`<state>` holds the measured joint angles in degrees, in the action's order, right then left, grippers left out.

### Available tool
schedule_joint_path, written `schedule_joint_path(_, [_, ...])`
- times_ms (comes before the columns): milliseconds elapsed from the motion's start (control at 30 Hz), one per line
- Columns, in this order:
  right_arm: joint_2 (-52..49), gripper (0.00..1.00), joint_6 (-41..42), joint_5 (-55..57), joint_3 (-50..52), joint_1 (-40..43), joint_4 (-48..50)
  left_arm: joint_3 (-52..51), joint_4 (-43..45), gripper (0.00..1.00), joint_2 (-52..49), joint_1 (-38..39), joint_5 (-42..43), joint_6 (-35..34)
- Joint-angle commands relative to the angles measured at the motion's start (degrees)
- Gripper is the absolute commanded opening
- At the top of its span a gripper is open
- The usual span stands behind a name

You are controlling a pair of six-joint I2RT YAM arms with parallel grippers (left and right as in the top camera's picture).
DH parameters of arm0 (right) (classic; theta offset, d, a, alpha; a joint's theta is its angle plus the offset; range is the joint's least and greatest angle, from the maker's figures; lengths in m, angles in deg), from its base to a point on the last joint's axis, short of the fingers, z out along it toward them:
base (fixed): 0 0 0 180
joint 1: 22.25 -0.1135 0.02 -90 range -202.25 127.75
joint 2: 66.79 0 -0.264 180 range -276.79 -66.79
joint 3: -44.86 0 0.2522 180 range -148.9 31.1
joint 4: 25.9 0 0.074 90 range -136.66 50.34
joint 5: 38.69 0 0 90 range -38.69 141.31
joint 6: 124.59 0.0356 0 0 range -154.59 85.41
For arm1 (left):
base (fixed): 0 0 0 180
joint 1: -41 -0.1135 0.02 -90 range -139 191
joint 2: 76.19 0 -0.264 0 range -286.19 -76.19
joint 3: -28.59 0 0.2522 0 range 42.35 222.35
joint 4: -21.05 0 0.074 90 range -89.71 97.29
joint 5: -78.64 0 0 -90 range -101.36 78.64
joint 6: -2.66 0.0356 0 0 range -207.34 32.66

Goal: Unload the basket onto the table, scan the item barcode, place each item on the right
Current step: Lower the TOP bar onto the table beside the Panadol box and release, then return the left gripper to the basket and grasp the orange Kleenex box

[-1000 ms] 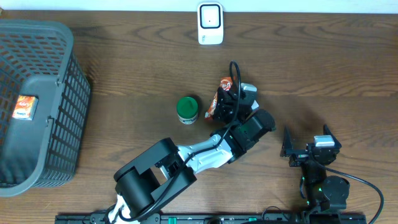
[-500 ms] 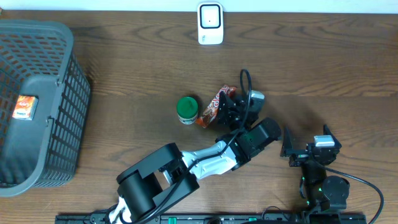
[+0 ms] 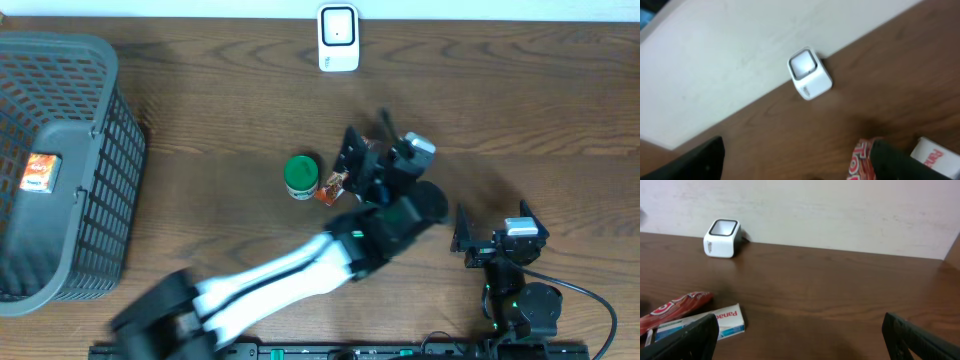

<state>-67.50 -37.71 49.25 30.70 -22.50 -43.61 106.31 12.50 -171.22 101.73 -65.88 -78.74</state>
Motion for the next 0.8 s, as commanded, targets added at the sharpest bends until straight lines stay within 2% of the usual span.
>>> schedule_joint_path(0, [0.3,0.99,0.9,0.1,0.1,-0.6,-0.2,0.2,-6.2,0.92,12.5,-4.4,14.5,-1.2])
schedule_joint_path(67, [0.3,0.99,0.9,0.1,0.1,-0.6,-0.2,0.7,-10.9,0.96,19.3,-7.9,16.7,-2.9])
schedule_joint_path(233, [0.3,0.99,0.9,0.1,0.1,-0.6,-0.2,3.6,-21.0,0.97,34.9,-19.7,22.3,-6.1])
schedule_joint_path(400, [0.3,0.99,0.9,0.1,0.1,-0.6,-0.2,5.9,-25.6,0.98,45.6,-33.2,22.8,-7.4])
schedule_joint_path(533, [0.3,0.99,0.9,0.1,0.1,-0.6,-0.2,7.7,-30.2,0.98,49.2,-45.2,22.3,-10.7])
schedule_joint_path(767, [0.3,0.99,0.9,0.1,0.1,-0.6,-0.2,8.1,-39.8,0.98,44.7,-66.2,24.5,-27.1])
